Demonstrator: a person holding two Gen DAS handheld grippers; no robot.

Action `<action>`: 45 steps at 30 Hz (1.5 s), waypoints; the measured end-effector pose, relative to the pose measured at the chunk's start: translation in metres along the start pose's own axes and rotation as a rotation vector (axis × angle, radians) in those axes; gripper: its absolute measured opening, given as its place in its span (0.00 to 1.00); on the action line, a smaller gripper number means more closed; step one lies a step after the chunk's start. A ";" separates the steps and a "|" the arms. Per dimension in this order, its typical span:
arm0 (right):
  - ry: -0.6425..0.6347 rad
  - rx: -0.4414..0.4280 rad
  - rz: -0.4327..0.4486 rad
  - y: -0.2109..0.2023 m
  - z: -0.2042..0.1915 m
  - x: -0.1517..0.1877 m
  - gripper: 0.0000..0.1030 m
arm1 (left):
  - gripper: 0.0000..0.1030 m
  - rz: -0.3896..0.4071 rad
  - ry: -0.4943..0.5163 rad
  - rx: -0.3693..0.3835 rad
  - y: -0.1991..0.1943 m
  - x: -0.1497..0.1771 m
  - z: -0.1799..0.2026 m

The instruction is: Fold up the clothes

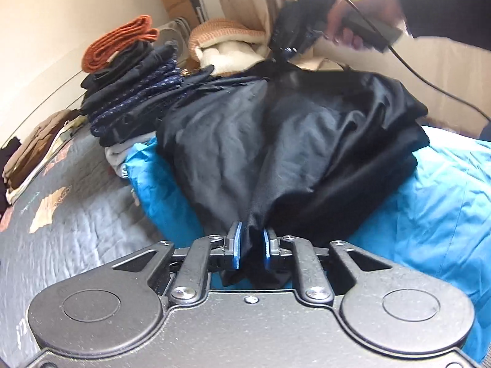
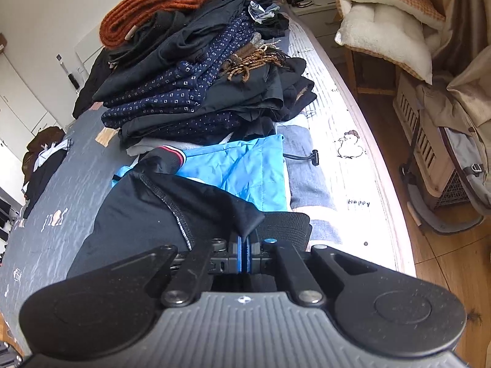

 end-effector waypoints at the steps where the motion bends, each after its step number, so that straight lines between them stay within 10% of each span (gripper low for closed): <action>1: -0.001 0.003 -0.001 0.000 -0.001 0.001 0.03 | 0.20 0.011 -0.014 0.011 0.000 -0.002 0.002; 5: 0.003 0.007 -0.013 -0.008 -0.001 0.001 0.04 | 0.55 0.064 -0.019 0.042 -0.007 -0.009 0.012; 9: -0.030 -0.022 -0.006 -0.042 -0.009 0.002 0.07 | 0.59 0.098 0.067 -0.005 -0.006 -0.003 0.020; 13: -0.106 -0.081 0.007 -0.091 -0.028 0.015 0.07 | 0.37 0.089 0.061 -0.014 0.004 0.000 0.016; 20: -0.323 -0.292 -0.003 -0.179 -0.103 0.099 0.19 | 0.34 0.077 0.164 -0.030 0.013 0.007 0.029; 22: -0.399 -0.306 -0.004 -0.182 -0.123 0.127 0.21 | 0.16 0.097 0.153 -0.029 0.008 0.008 0.027; 31: -0.730 -0.100 0.071 -0.161 -0.147 0.177 0.26 | 0.05 0.097 0.045 -0.064 -0.019 0.014 -0.003; 42: -0.869 -0.026 0.140 -0.166 -0.138 0.192 0.46 | 0.29 0.091 0.121 -0.122 0.004 0.016 0.008; 45: -0.873 -0.025 0.140 -0.164 -0.135 0.195 0.41 | 0.14 0.098 0.081 -0.104 -0.001 0.017 -0.001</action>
Point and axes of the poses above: each gripper's, at about its wrist camera, not at the fingertips, and y roughly the way its jaws point, z to its right, x to its underside, the point moved 1 cm from there along y, roughly the way its jaws point, and after that the axes turned 12 degrees about z, right-handed, at the moved point
